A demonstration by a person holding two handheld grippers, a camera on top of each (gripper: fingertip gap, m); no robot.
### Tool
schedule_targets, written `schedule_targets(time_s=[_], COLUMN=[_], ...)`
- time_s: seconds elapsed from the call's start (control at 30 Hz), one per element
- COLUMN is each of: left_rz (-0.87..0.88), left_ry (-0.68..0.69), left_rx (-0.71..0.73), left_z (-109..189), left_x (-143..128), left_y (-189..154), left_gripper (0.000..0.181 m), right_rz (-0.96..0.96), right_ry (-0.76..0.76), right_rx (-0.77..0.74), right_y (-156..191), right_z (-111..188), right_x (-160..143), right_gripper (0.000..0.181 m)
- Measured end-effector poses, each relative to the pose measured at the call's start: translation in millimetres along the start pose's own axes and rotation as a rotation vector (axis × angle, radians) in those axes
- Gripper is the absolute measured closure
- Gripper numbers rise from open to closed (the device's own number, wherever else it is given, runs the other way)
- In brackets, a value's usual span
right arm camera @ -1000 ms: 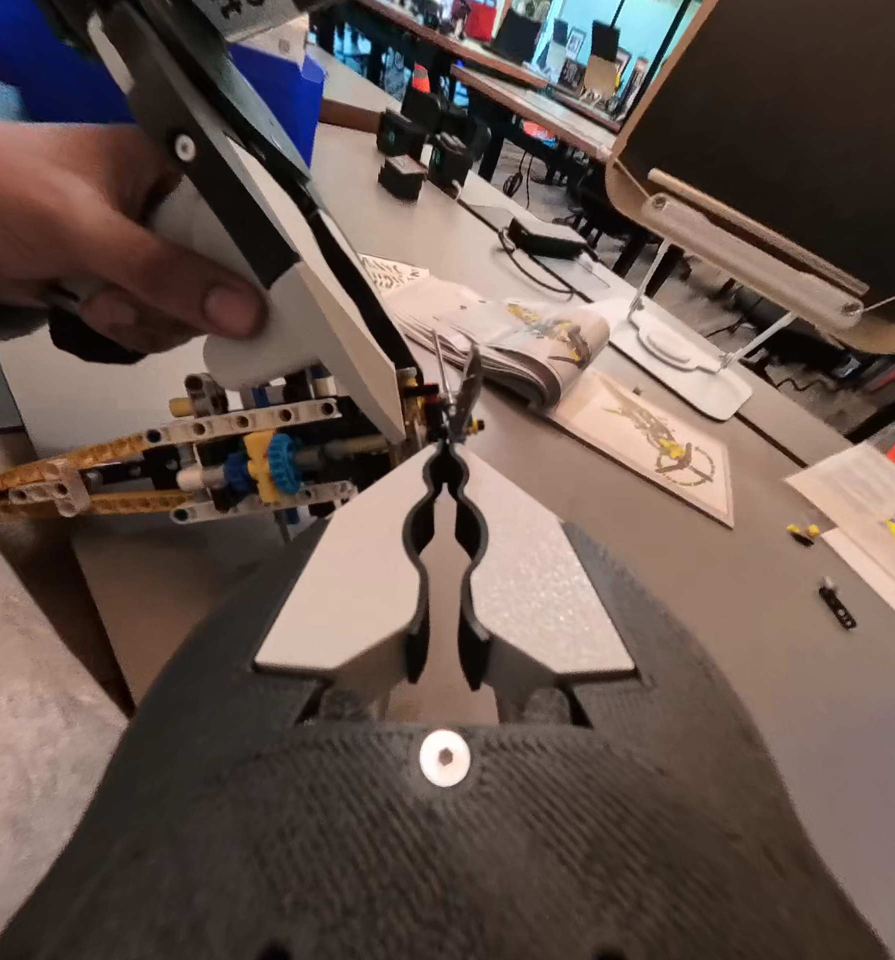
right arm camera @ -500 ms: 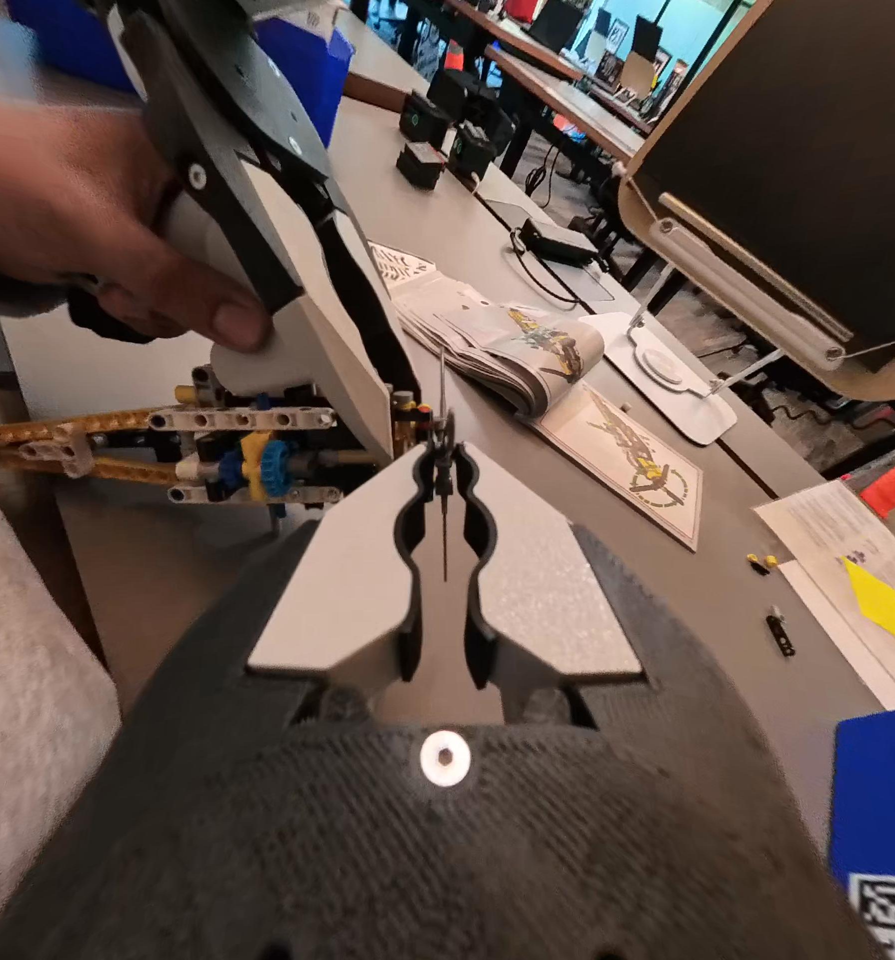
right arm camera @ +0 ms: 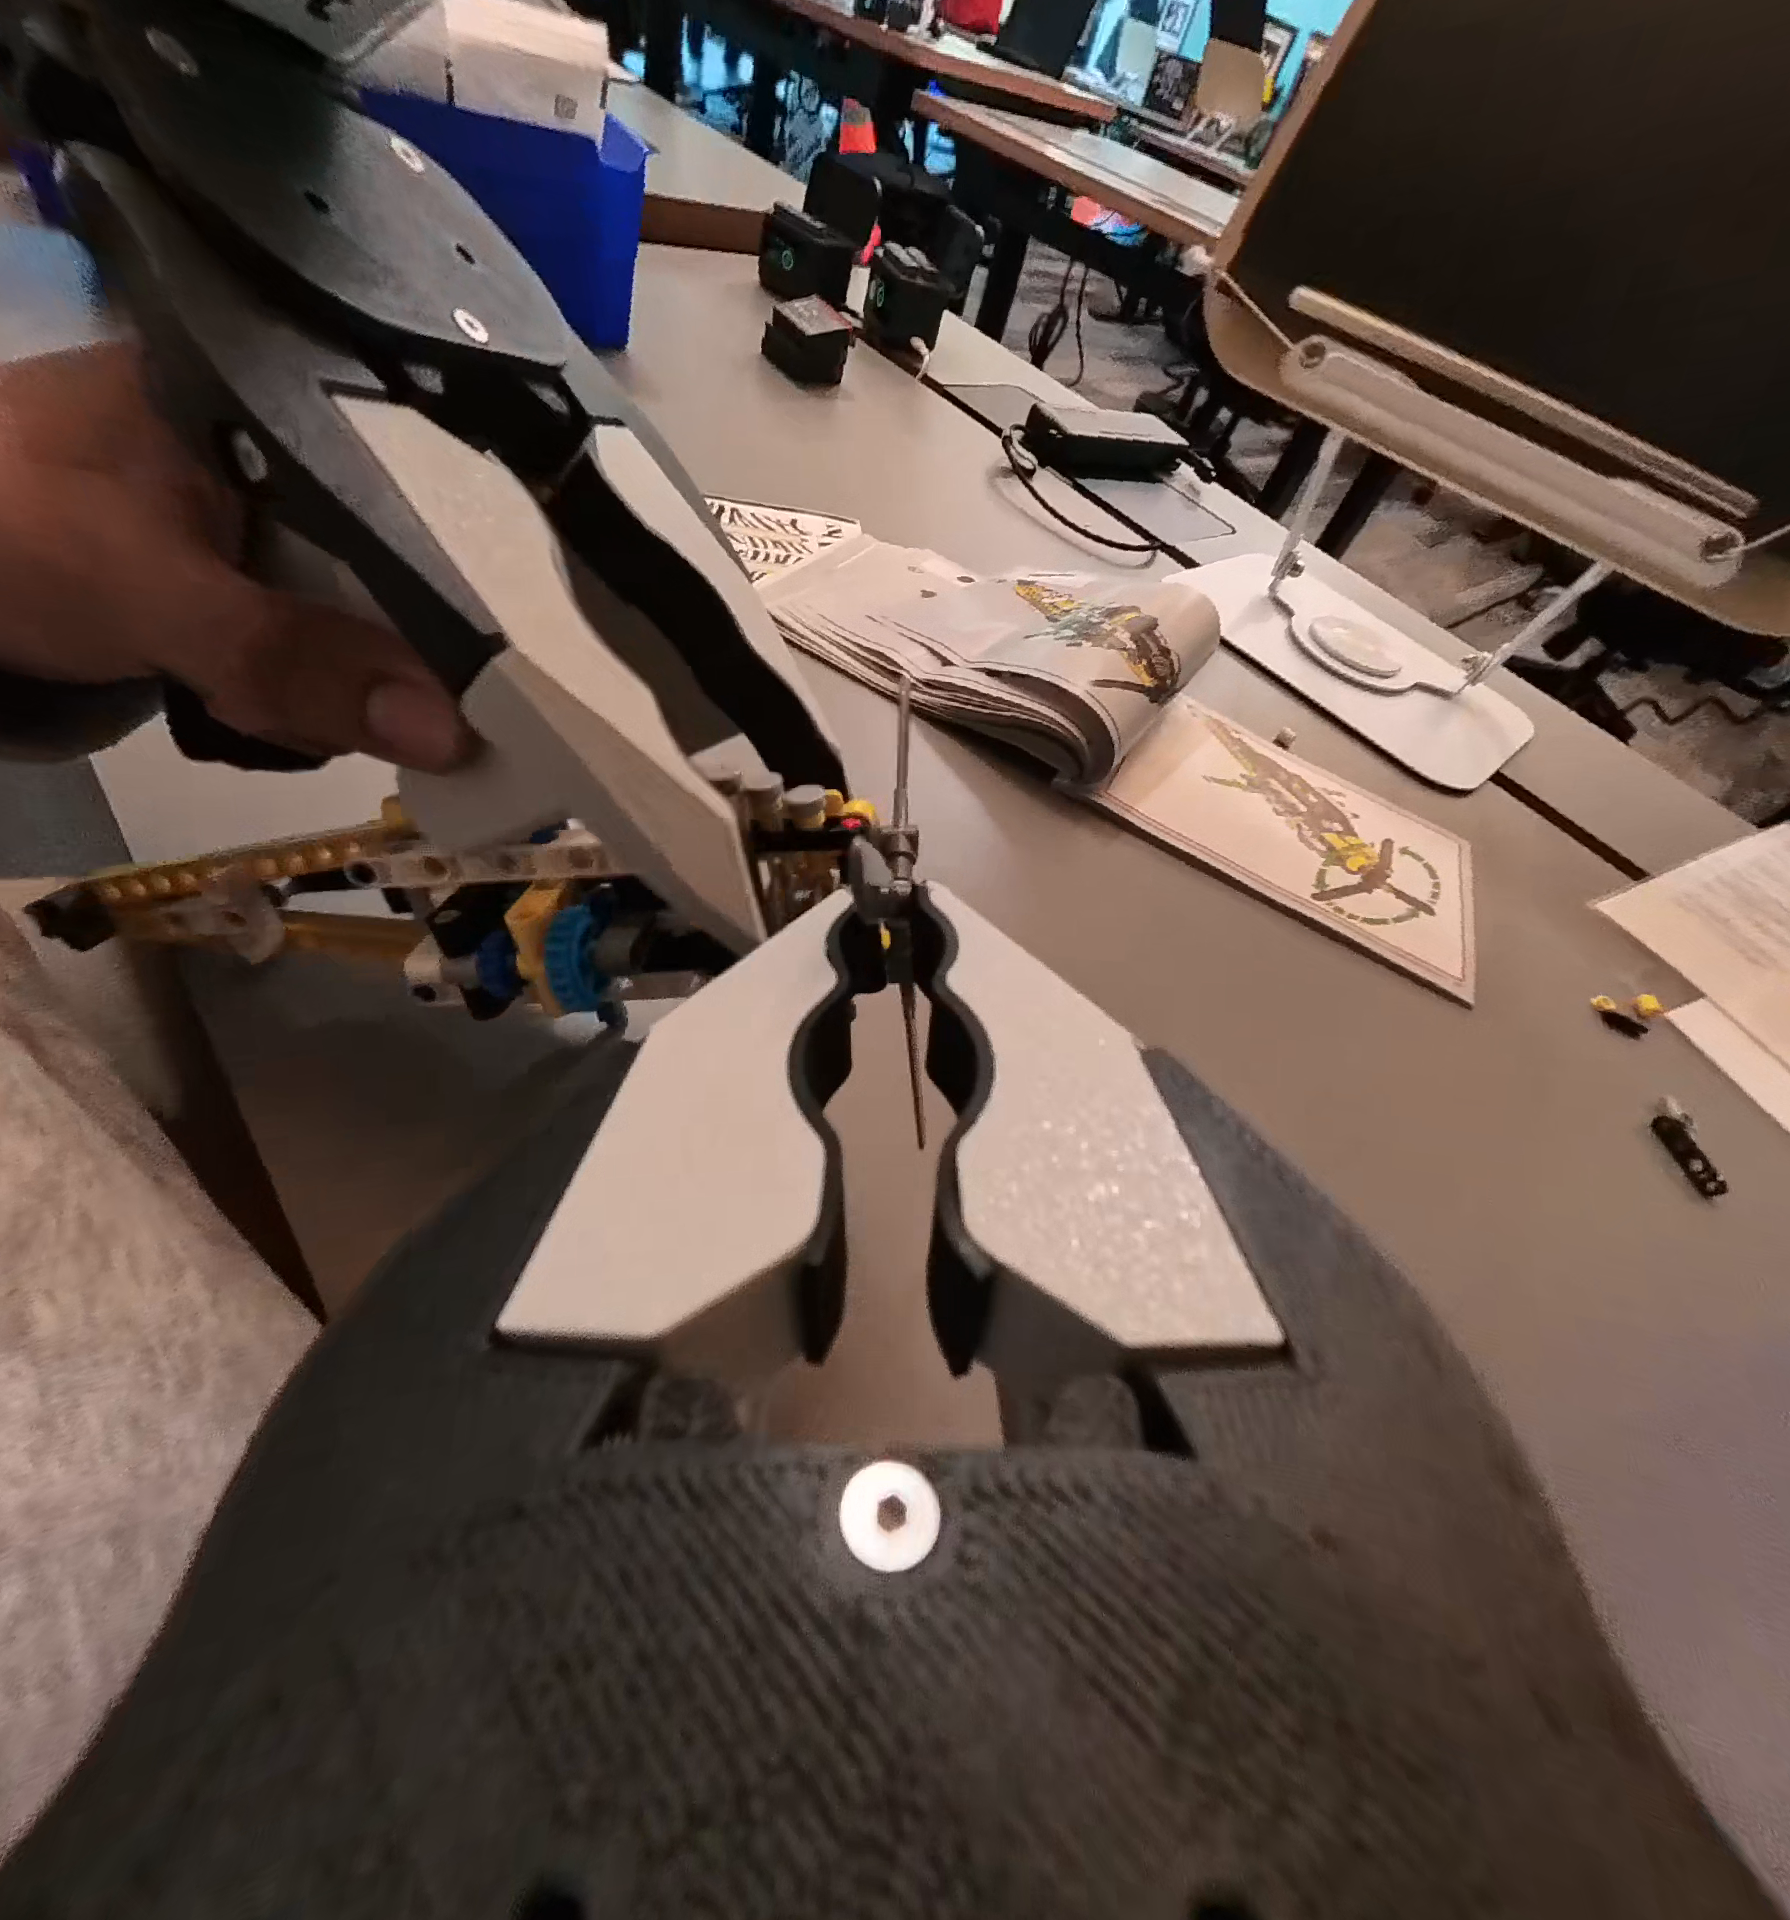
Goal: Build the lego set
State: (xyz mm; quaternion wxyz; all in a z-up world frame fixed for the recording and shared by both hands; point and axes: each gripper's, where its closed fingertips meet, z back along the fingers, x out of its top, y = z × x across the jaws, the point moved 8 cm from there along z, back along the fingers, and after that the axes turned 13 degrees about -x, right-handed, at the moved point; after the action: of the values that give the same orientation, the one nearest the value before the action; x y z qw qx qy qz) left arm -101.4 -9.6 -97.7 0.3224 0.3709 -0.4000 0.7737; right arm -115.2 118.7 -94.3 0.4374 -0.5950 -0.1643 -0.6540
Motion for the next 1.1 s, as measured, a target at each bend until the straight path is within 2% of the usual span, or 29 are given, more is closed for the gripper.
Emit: schedule_targets(time_s=[0.13,0.2,0.3,0.43,0.5,0.57,0.83,0.9,1.0,1.1], left_rz=[0.073,0.103,0.214,0.458,0.532,0.586,0.590,0.557,0.516,0.500], left_ry=[0.009,-0.003,-0.075,-0.184,-0.226,-0.203,-0.188,-0.171,-0.154,-0.190], left_rx=[-0.073,-0.111,-0.274,-0.601,-0.693,-0.759,-0.828,-0.825,-0.823,-0.839], left_z=[-1.0,4.5,16.2,24.5,24.8,21.7,9.8,4.1,-0.2,3.7], left_x=[-2.8,-1.8,4.3,11.0,13.0,11.1,9.7,12.8,16.1,20.1], left_y=[3.0,8.9,20.3,43.7,56.0,64.4,77.8,74.7,71.1,70.0], left_gripper=[0.122,0.116,0.117,0.119,0.122,0.126,0.128,0.140,0.167,0.174], right_rz=[-0.065,-0.078,-0.067,-0.014,0.001,0.020,0.051,0.063,0.069,0.050], right_ry=[-0.040,-0.053,-0.086,-0.106,-0.130,-0.136,-0.147,-0.156,-0.171,-0.178], right_rx=[-0.008,-0.015,-0.004,0.006,0.005,-0.001,-0.002,0.008,0.019,0.026], right_y=[-0.2,-0.2,0.3,-1.1,-2.8,-4.6,-5.8,-6.0,-6.4,-7.8], right_z=[1.4,0.5,-1.1,-5.9,-6.9,-8.2,-10.7,-11.0,-11.0,-9.6], right_x=[-4.9,-6.2,-4.0,1.1,5.4,8.4,13.5,16.2,19.1,20.1], right_gripper=[0.176,0.176,0.177,0.176,0.176,0.176,0.176,0.176,0.176,0.175])
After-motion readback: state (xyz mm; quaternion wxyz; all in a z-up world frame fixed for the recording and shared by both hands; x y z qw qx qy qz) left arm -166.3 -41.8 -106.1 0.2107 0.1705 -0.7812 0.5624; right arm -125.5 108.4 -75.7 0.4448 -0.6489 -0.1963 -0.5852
